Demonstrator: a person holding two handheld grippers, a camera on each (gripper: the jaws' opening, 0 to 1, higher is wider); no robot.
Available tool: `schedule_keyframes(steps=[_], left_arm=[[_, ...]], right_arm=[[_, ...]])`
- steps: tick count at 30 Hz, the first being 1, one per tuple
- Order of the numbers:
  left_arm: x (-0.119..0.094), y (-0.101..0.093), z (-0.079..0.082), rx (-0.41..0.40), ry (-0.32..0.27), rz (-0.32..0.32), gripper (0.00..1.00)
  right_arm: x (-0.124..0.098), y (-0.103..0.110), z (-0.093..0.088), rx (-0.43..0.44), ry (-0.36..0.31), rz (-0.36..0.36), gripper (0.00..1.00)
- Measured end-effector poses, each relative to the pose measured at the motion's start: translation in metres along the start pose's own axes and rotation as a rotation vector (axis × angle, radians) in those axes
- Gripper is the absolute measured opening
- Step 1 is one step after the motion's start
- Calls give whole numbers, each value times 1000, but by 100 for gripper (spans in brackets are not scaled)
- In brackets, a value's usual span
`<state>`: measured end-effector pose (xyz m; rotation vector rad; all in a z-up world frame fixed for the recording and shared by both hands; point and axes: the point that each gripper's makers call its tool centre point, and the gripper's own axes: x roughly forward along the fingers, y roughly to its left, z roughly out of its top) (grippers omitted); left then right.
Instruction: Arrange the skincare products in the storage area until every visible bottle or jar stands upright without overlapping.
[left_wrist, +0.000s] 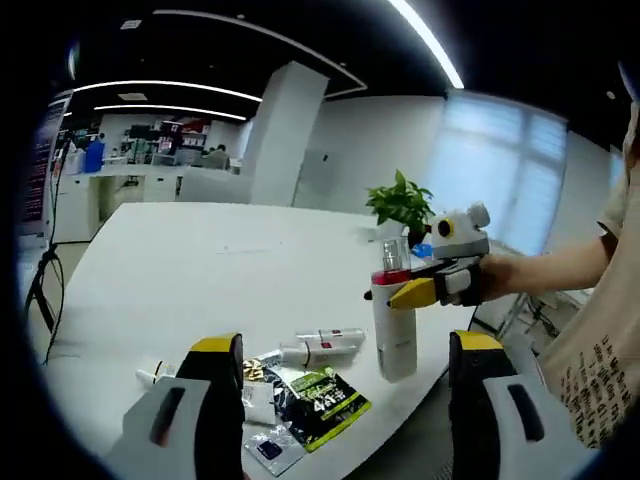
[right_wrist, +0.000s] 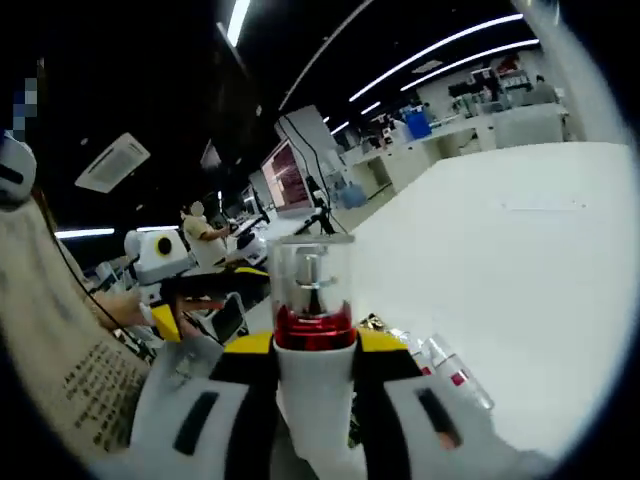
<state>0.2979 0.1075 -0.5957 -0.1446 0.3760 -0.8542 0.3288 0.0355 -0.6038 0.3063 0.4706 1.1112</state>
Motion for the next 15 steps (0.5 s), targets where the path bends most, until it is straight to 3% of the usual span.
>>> schedule_keyframes(steps=[4, 9, 15], left_arm=[[22, -15, 9, 29, 23, -94, 82], [47, -39, 16, 44, 45, -223, 79], [68, -56, 19, 36, 73, -324, 76]], right_arm=[[-8, 12, 20, 4, -56, 35, 29], [-16, 25, 37, -28, -71, 109, 29], [-24, 31, 53, -56, -102, 145, 29]])
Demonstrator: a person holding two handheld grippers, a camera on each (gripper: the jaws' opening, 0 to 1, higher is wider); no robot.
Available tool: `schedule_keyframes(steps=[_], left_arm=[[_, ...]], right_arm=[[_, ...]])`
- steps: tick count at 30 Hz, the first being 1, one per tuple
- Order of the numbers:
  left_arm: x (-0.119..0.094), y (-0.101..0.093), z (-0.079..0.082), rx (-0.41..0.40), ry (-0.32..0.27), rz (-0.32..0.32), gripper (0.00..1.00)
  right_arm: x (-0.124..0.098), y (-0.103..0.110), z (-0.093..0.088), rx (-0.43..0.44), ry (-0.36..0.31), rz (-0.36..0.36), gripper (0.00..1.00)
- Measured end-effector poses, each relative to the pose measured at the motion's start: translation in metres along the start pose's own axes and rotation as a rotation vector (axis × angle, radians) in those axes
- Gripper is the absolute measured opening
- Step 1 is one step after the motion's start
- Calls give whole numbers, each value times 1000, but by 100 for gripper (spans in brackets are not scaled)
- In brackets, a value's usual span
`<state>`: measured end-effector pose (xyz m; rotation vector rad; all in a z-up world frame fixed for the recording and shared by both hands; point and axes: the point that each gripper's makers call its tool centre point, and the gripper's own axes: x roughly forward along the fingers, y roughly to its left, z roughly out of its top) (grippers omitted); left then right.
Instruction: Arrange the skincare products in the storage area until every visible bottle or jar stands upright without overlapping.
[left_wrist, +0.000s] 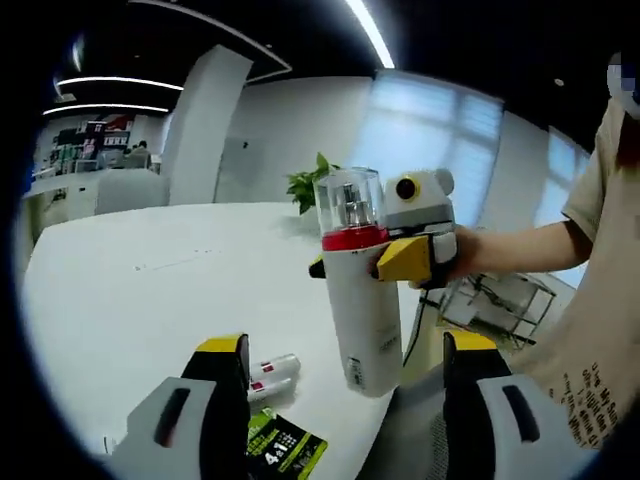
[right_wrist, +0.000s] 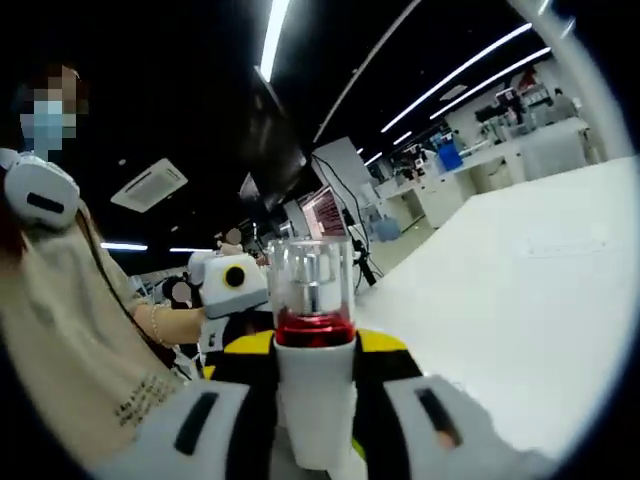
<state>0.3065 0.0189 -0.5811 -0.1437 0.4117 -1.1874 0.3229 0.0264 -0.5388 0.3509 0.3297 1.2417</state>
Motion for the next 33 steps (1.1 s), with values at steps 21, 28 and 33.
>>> schedule_keyframes(steps=[21, 28, 33], left_arm=[[32, -22, 18, 95, 21, -178, 31], [46, -3, 14, 123, 72, -141, 30], [65, 32, 14, 229, 114, -45, 29]], right_arm=[[3, 13, 13, -117, 10, 123, 29], [2, -10, 10, -142, 37, 56, 30], [9, -45, 18, -165, 19, -73, 33]])
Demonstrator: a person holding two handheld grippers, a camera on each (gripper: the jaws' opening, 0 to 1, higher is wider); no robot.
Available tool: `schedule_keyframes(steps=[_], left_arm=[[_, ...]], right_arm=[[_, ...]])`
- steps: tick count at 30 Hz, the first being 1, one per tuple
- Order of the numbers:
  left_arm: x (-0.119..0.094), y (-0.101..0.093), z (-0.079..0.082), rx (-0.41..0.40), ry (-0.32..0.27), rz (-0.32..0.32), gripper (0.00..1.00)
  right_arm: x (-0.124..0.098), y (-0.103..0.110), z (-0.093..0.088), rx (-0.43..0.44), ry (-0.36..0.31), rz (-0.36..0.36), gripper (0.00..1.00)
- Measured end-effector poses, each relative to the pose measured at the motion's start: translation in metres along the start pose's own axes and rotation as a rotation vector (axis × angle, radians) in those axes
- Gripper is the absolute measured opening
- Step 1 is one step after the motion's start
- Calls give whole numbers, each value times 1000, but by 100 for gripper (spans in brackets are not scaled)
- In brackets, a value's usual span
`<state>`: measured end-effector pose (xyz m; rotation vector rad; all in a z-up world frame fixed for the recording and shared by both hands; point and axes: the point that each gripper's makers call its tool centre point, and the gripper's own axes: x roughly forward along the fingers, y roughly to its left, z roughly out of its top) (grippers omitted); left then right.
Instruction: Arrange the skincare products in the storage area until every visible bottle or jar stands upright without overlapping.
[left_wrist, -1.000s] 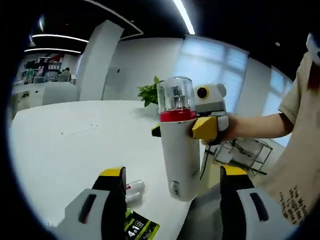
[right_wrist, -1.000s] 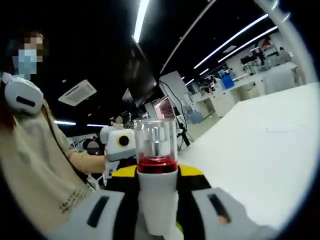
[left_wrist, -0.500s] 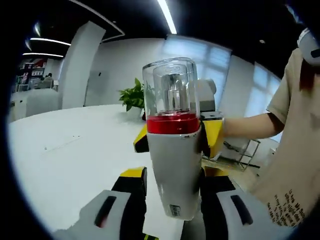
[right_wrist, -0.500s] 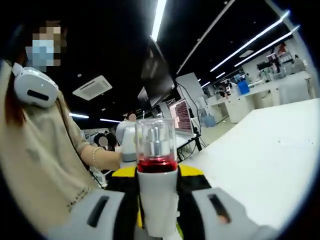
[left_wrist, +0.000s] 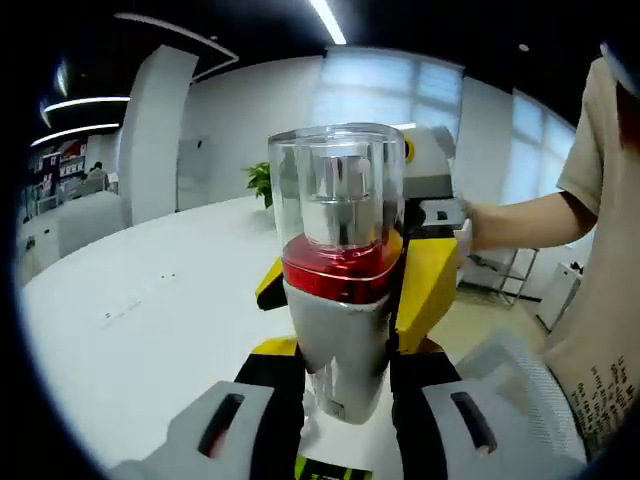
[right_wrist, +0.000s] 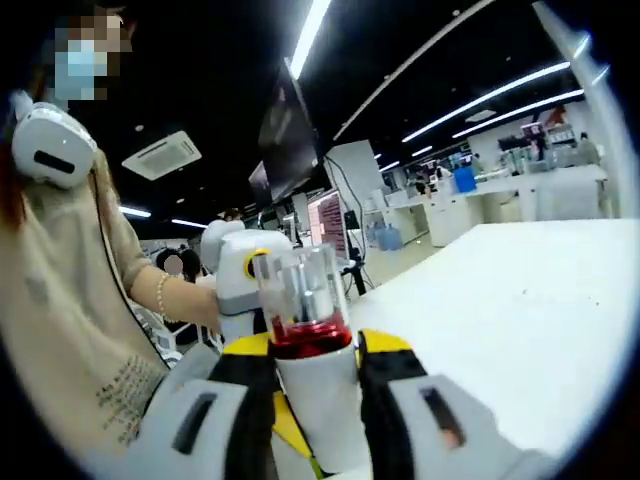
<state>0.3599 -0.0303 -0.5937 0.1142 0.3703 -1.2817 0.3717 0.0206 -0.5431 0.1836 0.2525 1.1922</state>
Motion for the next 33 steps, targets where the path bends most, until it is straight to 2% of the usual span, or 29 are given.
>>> schedule_keyframes(steps=[3, 7, 10, 12, 22, 28, 33], left_arm=[[12, 21, 3, -9, -20, 31, 29], [28, 42, 1, -7, -19, 61, 29], [42, 55, -7, 9, 10, 67, 29], [52, 64, -17, 51, 34, 70, 29], [84, 84, -53, 45, 100, 60, 29], [96, 101, -77, 38, 157, 90, 29], [101, 114, -87, 0, 162, 149, 30]], right_arm=[[0, -23, 6, -8, -27, -81, 34], [0, -49, 4, -39, -10, -156, 34], [-1, -69, -7, -42, 21, -196, 34], [-2, -80, -16, -46, 54, -214, 34], [-2, -115, -55, -45, 154, -234, 34], [4, -134, -79, -55, 223, -226, 33], [9, -146, -89, -65, 245, -221, 33]])
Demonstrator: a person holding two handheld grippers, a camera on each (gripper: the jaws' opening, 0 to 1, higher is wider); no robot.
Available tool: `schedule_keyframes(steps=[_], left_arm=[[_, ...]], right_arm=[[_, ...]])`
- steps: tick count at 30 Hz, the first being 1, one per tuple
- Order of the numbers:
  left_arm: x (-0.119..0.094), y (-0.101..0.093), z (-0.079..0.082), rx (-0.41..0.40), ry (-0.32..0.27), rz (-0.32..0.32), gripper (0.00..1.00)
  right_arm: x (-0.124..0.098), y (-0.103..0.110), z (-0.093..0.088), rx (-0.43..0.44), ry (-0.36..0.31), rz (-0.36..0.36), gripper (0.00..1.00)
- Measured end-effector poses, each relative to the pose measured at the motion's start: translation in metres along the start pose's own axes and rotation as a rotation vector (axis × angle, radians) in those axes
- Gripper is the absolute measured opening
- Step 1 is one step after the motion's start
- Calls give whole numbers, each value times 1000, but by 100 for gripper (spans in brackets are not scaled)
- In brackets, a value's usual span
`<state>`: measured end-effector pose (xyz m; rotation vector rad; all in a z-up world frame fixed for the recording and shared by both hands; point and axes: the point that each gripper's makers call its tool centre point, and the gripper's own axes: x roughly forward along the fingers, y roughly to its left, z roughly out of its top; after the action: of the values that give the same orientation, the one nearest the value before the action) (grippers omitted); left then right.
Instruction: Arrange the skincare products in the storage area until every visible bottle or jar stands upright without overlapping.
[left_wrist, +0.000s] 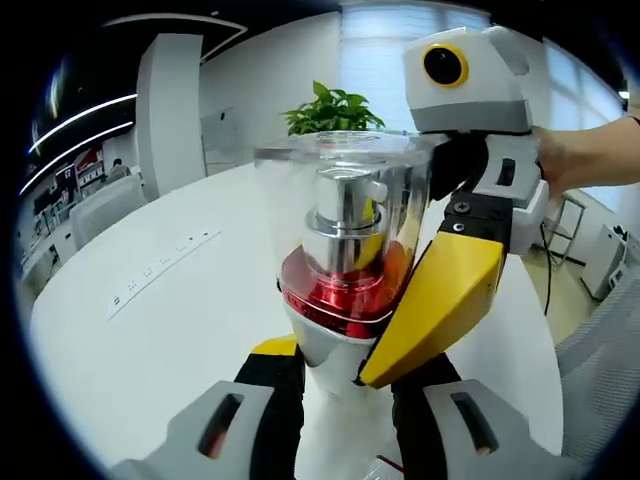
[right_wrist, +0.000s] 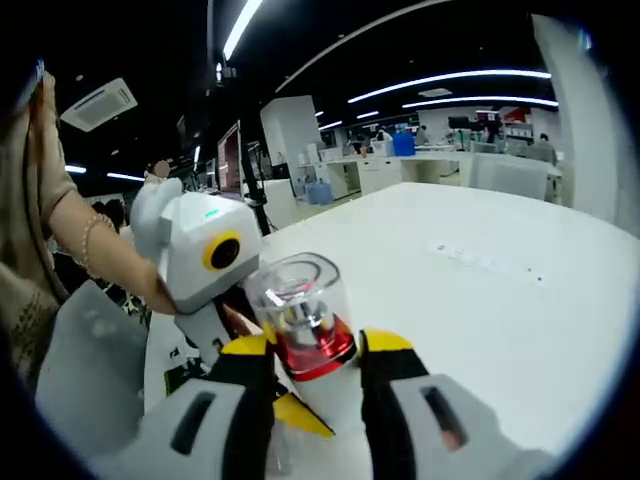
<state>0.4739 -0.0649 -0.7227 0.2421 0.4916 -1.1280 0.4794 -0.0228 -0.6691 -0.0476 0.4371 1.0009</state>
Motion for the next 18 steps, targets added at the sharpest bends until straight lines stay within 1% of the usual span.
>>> schedule_keyframes(steps=[2, 3, 6, 11, 16, 18], left_arm=[[2, 2, -2, -16, 0, 8, 30], [2, 5, 1, -27, -18, 22, 30], [3, 8, 3, -30, -20, 31, 30], [6, 15, 5, -12, -31, 66, 30], [7, 16, 6, -9, -35, 85, 30], [7, 16, 6, -1, -31, 94, 30]], right_arm=[[2, -3, -3, -6, 11, 11, 33], [1, -5, 0, 0, -8, 14, 33], [1, -10, 1, 17, -32, 33, 33], [0, -17, 3, 48, -76, 62, 34], [0, -16, 4, 35, -86, 71, 34], [0, -15, 1, 33, -74, 65, 35]])
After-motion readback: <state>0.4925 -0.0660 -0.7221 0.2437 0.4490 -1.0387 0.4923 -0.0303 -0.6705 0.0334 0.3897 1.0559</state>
